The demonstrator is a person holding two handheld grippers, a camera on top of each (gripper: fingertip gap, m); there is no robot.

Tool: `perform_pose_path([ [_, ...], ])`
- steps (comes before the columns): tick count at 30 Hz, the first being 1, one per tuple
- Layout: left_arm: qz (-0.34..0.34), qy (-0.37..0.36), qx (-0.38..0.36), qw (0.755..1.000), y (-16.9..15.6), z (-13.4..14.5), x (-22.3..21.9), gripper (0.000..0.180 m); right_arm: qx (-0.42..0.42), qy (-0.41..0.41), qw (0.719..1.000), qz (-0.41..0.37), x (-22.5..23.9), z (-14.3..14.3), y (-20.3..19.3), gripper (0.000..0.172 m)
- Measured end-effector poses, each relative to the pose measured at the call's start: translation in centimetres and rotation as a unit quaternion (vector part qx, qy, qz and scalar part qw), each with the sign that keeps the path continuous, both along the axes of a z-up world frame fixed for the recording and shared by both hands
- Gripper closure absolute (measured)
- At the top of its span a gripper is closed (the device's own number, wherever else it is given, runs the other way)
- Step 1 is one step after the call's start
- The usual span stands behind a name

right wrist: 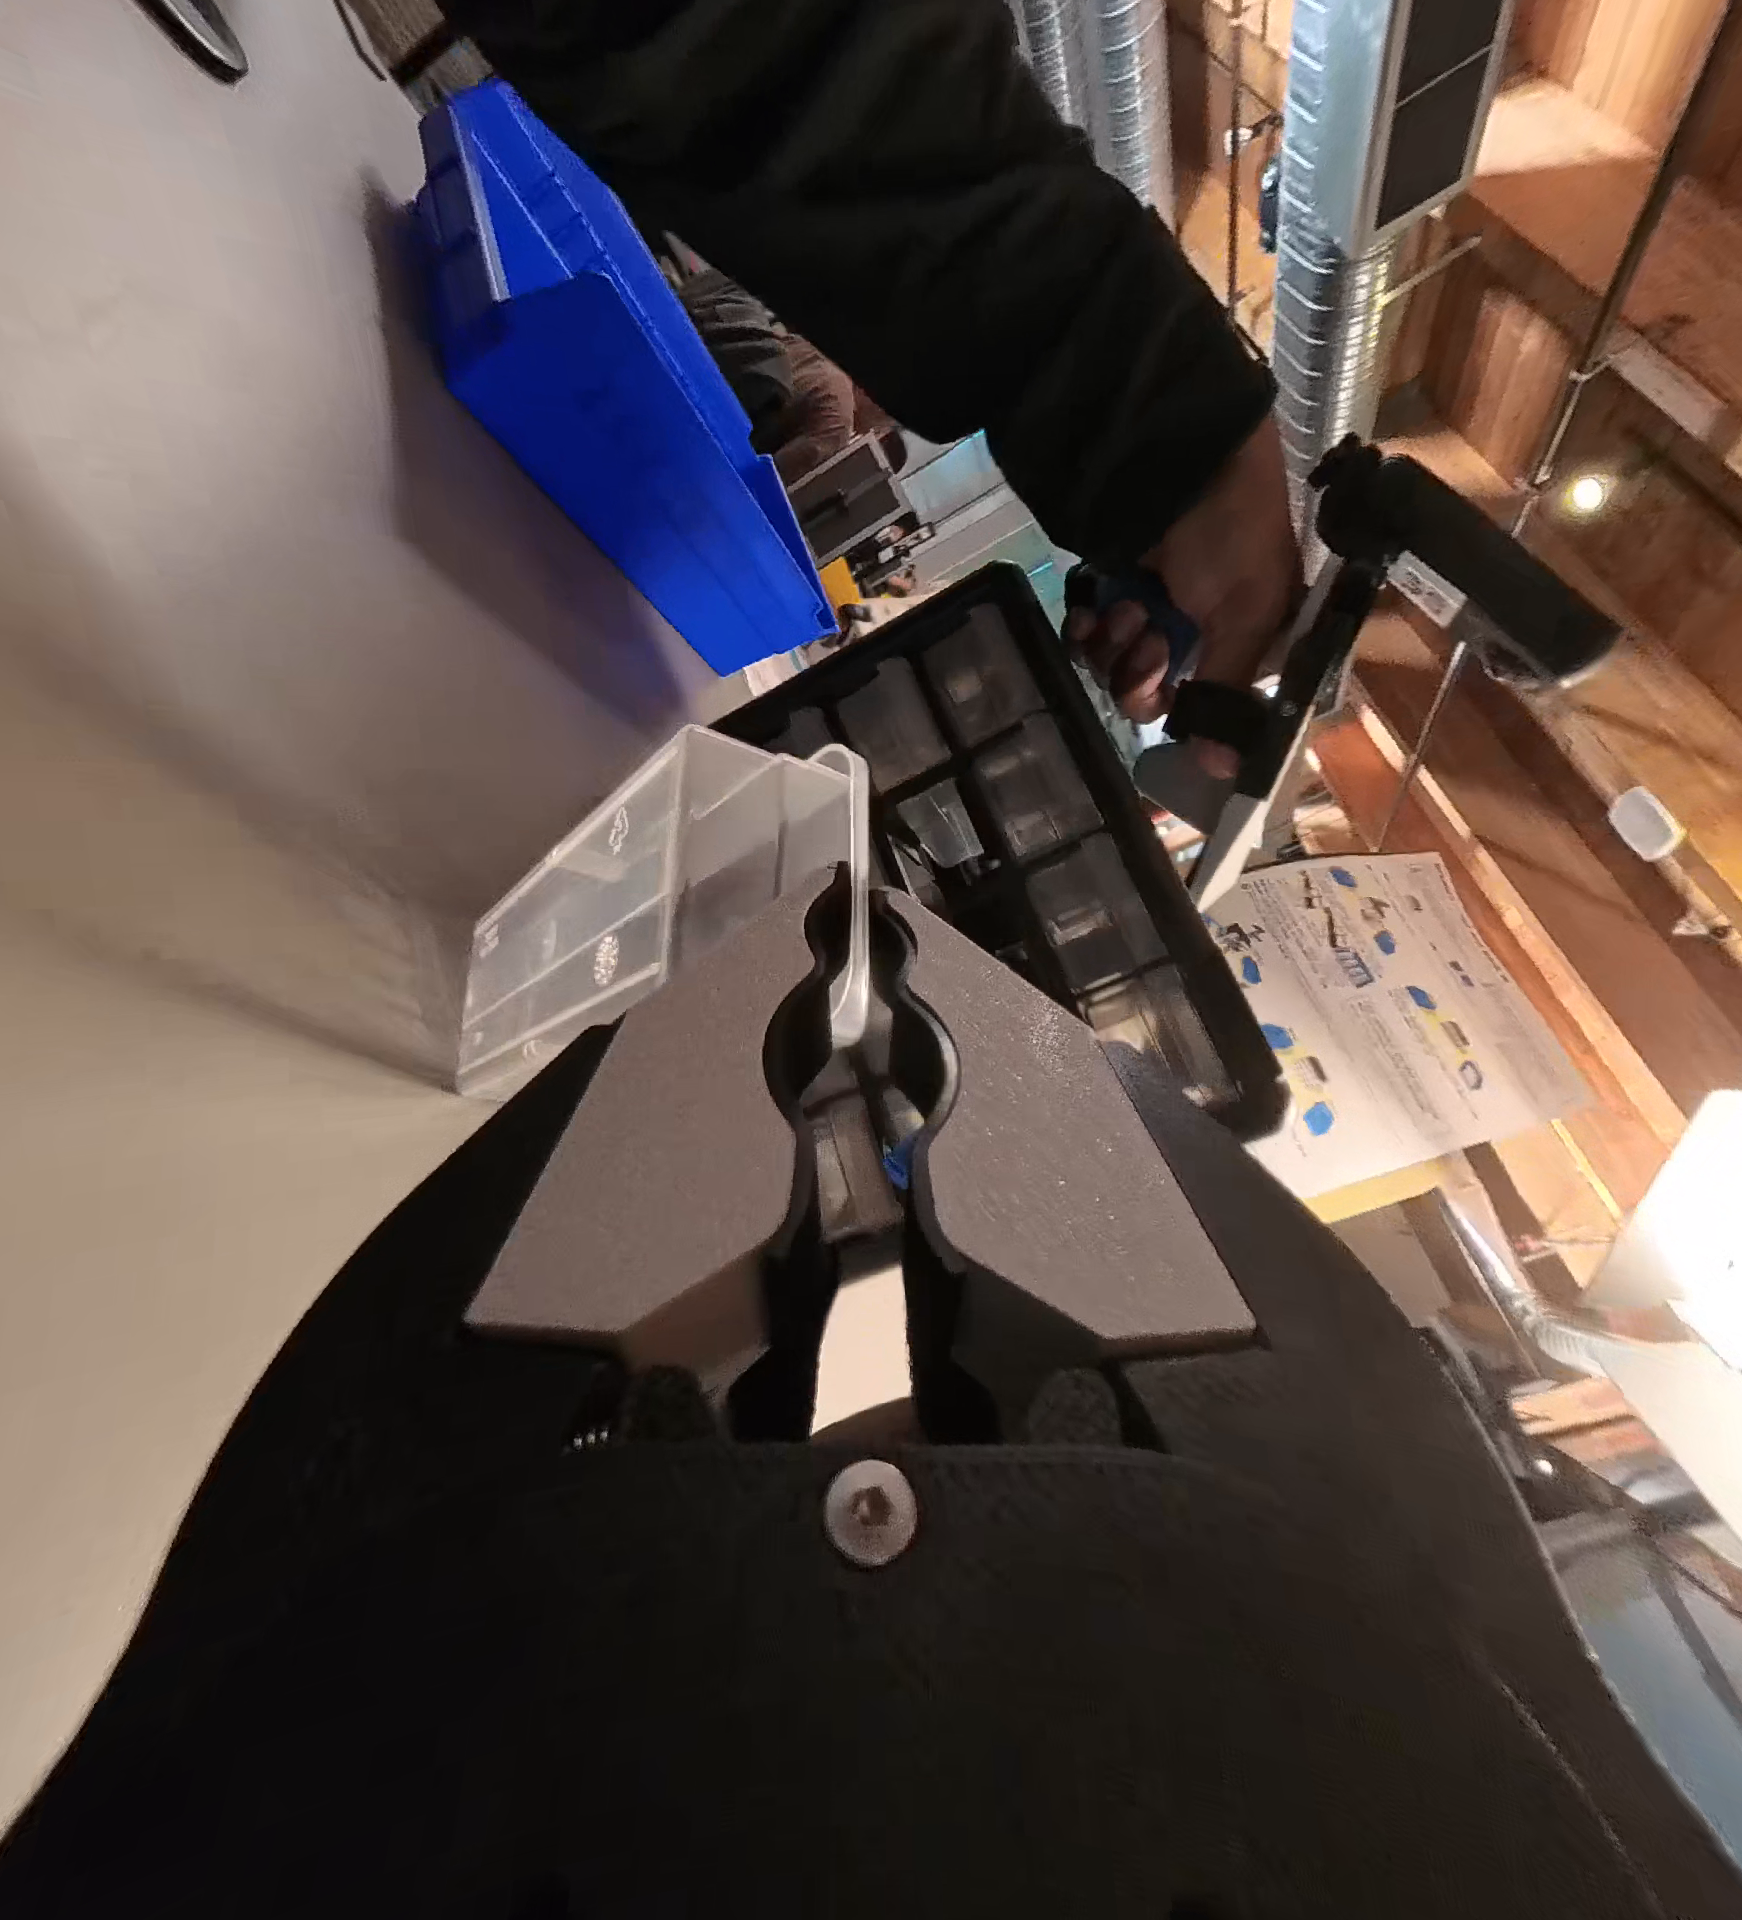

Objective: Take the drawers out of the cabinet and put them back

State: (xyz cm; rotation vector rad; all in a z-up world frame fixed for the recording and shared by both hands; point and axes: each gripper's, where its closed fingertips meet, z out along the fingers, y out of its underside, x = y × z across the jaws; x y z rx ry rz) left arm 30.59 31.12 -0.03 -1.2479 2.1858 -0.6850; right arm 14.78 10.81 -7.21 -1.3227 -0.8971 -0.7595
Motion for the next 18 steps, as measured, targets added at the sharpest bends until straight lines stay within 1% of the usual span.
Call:
perform_pose_path([
  [3,0.002,0.003,0.003,1.0,0.0,0.0,0.0,0.166,0.008,-0.032,0.999,-0.003,-0.5,-0.5,-1.9,0.168],
  [5,0.003,0.004,0.007,1.0,0.0,0.0,0.0,0.166,0.004,-0.067,0.998,0.004,-1.3,-1.4,-2.9,0.167],
  [8,0.006,0.005,0.014,1.0,-0.1,0.0,0.0,0.167,-0.032,-0.122,0.992,0.016,-2.2,-4.2,-3.8,0.162],
  [10,0.008,0.006,0.018,1.0,-0.1,0.0,0.0,0.168,-0.06,-0.132,0.989,0.021,-2.1,-6.1,-4.3,0.159],
  [12,0.009,0.006,0.02,1.0,-0.1,0.0,0.0,0.168,-0.092,-0.122,0.988,0.023,-1.8,-7.7,-4.8,0.152],
  [14,0.01,0.006,0.021,1.0,-0.1,0.0,0.0,0.168,-0.135,-0.099,0.986,0.021,-1.4,-9.2,-5.5,0.14],
  [16,0.009,0.006,0.02,1.0,-0.1,0.0,0.0,0.168,-0.181,-0.053,0.982,0.015,-0.8,-10.2,-6.2,0.13],
  [18,0.007,0.007,0.019,1.0,-0.1,0.0,0.0,0.168,-0.237,0.023,0.971,0.004,-0.1,-11.0,-7.0,0.121],
])
